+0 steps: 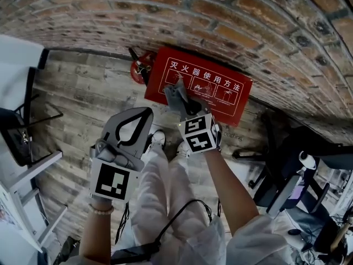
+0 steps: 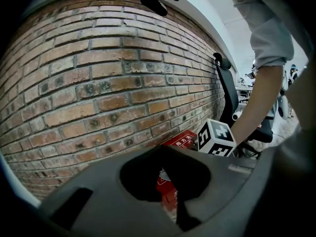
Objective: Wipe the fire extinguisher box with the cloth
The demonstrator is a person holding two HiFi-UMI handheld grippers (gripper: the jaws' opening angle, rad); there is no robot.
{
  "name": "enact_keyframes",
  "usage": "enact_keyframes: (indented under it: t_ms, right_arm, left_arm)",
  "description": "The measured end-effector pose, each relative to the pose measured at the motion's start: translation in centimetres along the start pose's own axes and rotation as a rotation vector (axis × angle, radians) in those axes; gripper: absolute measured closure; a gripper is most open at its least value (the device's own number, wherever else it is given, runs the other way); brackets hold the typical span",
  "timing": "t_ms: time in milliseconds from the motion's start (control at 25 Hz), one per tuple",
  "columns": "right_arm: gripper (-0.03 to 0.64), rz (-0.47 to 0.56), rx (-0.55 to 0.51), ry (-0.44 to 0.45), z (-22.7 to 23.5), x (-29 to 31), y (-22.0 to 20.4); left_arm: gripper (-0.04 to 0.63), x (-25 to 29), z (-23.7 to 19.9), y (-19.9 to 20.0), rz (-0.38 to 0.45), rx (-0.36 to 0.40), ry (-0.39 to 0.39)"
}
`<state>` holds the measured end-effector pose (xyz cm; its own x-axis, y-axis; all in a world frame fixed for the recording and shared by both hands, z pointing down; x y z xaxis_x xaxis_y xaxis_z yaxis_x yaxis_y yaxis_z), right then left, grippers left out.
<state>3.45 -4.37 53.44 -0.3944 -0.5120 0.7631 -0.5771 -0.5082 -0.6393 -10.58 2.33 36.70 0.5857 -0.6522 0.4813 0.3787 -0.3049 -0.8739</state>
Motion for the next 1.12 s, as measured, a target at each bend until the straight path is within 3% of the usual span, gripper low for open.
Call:
enact_keyframes:
  t_ms: [1120]
  right_arm:
    - [0.598,-0.05,0.096,-0.147,7.8,-5.5,-7.5]
  left_arm:
    - [0.598,4.1,4.1,2.7,0.008,0.062,-0.108]
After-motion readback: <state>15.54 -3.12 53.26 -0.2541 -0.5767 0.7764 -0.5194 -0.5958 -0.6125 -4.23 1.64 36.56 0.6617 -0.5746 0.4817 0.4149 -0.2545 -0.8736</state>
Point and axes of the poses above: the fingertips, and each gripper's own axes: x forward along the fingers, z to its right, y out of its top, the point moved 8 cm from there along -x, backward along the fingers, and after that the axes turned 9 degrees about -y, right-handed, at the moved point
